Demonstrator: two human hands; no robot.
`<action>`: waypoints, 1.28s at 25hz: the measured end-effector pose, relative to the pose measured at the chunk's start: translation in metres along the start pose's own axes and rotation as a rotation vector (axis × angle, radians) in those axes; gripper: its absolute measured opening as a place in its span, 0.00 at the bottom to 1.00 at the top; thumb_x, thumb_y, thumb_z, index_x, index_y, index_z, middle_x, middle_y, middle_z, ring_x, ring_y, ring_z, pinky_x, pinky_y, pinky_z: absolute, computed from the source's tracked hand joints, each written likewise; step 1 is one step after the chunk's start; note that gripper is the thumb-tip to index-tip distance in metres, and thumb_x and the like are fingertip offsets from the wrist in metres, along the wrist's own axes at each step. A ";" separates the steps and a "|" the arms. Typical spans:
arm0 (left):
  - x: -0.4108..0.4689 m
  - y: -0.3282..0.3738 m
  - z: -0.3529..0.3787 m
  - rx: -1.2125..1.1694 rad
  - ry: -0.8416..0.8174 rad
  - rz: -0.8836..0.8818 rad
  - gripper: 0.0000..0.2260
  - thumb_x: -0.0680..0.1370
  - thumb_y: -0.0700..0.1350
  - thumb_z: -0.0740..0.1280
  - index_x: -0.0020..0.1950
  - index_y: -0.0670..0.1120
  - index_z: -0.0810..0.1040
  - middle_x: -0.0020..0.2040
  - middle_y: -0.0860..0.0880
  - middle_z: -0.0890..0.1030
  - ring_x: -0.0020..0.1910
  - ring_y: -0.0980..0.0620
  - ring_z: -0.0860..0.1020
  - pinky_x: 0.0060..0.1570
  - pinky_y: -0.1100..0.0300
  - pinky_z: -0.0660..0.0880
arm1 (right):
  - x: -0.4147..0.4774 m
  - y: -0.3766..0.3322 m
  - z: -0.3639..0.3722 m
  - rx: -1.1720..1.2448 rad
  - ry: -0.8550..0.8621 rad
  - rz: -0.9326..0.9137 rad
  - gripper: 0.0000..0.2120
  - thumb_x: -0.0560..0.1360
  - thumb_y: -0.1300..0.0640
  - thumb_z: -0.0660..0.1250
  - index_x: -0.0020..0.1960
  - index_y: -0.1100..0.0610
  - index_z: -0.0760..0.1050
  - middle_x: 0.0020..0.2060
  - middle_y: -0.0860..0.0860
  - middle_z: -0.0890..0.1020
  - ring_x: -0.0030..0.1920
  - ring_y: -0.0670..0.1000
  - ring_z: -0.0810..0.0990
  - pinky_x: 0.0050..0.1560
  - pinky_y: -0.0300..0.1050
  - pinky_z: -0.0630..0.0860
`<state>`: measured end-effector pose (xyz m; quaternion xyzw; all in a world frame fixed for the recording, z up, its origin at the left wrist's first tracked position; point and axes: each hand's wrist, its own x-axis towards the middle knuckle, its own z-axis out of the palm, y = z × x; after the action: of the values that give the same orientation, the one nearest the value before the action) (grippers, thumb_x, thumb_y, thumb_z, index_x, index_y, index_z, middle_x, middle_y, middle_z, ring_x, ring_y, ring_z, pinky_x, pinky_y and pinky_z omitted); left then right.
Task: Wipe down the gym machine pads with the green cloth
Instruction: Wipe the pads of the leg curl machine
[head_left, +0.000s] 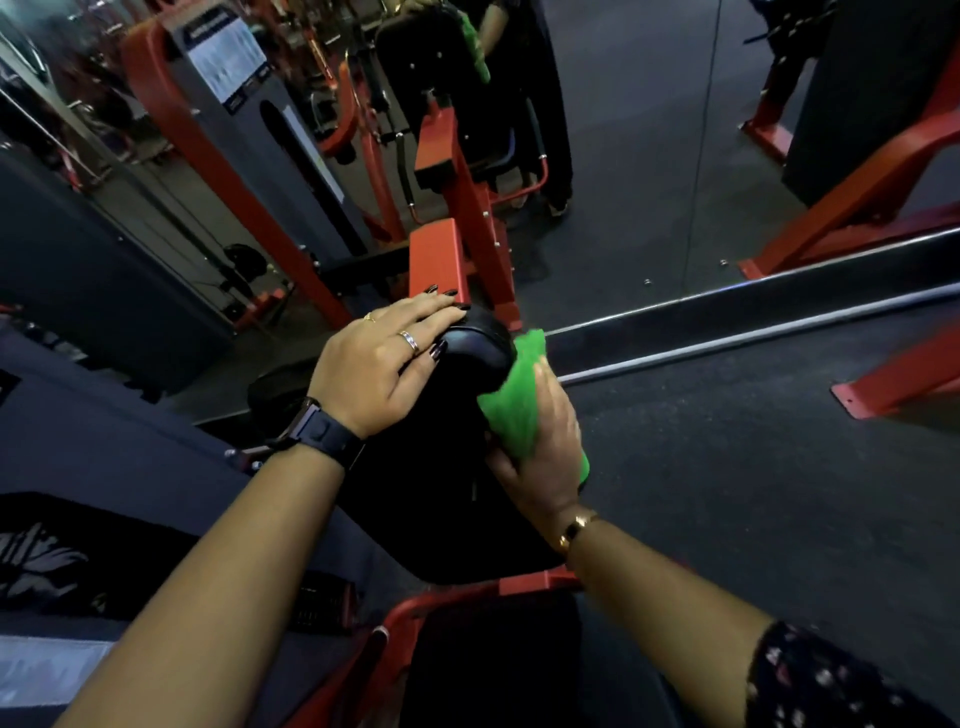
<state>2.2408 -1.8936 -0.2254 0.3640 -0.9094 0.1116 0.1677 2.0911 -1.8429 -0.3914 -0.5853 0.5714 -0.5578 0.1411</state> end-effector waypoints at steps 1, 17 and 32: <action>0.000 0.000 0.000 -0.003 0.007 -0.001 0.19 0.78 0.46 0.56 0.67 0.46 0.72 0.67 0.48 0.73 0.67 0.50 0.72 0.64 0.54 0.70 | -0.013 0.009 0.002 0.033 -0.006 0.058 0.44 0.64 0.42 0.68 0.74 0.49 0.50 0.72 0.56 0.65 0.69 0.58 0.67 0.63 0.60 0.69; 0.002 -0.007 -0.001 -0.038 -0.056 0.001 0.18 0.80 0.48 0.55 0.69 0.49 0.71 0.68 0.51 0.72 0.68 0.54 0.69 0.65 0.55 0.68 | -0.008 0.004 0.014 0.138 0.107 0.167 0.38 0.67 0.42 0.63 0.72 0.57 0.60 0.68 0.57 0.71 0.67 0.55 0.70 0.65 0.47 0.67; 0.007 -0.040 -0.013 -0.063 -0.136 0.279 0.18 0.80 0.44 0.57 0.69 0.43 0.69 0.69 0.45 0.71 0.68 0.50 0.70 0.64 0.52 0.70 | 0.013 -0.042 0.008 0.111 0.204 0.278 0.35 0.68 0.41 0.58 0.69 0.60 0.65 0.64 0.57 0.74 0.63 0.56 0.70 0.61 0.51 0.64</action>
<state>2.2667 -1.9223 -0.2074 0.2352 -0.9634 0.0803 0.1002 2.1156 -1.8450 -0.3543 -0.4324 0.6264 -0.6200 0.1903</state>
